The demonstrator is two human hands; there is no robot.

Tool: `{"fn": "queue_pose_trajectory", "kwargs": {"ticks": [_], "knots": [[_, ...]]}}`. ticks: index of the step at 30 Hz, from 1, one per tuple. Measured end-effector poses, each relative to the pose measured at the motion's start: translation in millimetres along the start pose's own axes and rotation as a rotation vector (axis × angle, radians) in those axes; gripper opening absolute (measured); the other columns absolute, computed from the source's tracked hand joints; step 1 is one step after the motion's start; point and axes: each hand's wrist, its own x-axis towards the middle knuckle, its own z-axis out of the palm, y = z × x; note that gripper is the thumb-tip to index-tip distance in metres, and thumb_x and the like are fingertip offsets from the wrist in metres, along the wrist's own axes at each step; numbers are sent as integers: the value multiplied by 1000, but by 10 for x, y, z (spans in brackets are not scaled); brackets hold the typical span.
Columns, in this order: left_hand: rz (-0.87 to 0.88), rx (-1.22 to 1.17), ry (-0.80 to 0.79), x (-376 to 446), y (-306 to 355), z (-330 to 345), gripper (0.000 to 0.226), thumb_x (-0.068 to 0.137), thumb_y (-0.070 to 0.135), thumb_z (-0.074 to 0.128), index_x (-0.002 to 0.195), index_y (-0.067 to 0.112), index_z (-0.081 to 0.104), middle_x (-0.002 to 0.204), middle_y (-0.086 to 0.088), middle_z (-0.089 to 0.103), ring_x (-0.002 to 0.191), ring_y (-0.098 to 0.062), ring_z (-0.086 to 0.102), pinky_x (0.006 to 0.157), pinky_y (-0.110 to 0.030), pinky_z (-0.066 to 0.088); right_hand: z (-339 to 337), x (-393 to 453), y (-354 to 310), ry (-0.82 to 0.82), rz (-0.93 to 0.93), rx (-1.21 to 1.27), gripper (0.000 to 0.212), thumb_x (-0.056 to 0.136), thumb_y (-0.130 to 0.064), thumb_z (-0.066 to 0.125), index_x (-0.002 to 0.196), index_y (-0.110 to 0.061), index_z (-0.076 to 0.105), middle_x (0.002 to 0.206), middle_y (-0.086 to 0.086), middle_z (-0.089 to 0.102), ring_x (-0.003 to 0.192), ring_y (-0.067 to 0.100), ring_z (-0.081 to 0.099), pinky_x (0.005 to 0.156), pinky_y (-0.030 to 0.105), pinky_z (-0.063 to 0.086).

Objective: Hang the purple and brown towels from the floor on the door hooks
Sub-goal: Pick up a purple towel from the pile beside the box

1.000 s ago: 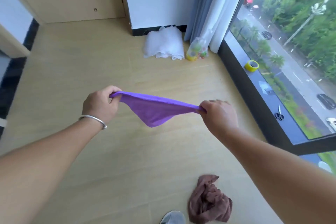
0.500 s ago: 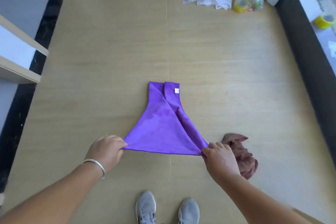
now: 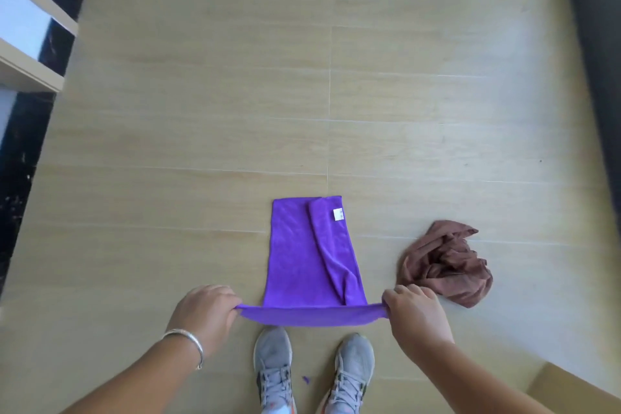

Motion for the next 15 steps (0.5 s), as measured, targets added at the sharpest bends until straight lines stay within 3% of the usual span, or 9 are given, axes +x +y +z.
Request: {"fn": "queue_pose_trajectory", "kwargs": {"ticks": [2, 5, 11, 15], "knots": [[-74, 15, 54, 103, -56, -309, 15, 89, 36, 59, 86, 25, 69, 88, 7, 65, 90, -15, 62, 72, -28, 44, -338, 144, 17, -25, 9, -66, 20, 81, -9, 50, 92, -26, 49, 88, -6, 65, 90, 21, 61, 84, 31, 38], [-128, 69, 125, 248, -179, -941, 23, 96, 34, 44, 98, 26, 66, 101, 8, 63, 101, -15, 57, 77, -29, 41, -1018, 348, 19, 16, 20, -97, 27, 79, -2, 41, 93, -24, 32, 91, -4, 68, 91, 21, 63, 84, 29, 35], [-202, 14, 398, 304, -459, -2479, 21, 94, 28, 48, 96, 28, 69, 100, 6, 65, 95, -23, 61, 68, -32, 44, -2784, 543, 11, 283, 55, -153, 21, 85, -9, 47, 93, -26, 55, 90, 1, 69, 91, 24, 63, 73, 28, 29], [-208, -66, 620, 115, -587, -3310, 21, 92, 20, 51, 93, 26, 72, 97, 4, 67, 92, -27, 60, 69, -37, 50, -3668, 496, -82, 457, 68, -161, 20, 88, -10, 47, 93, -25, 59, 87, 0, 68, 88, 25, 62, 69, 25, 26]]}}
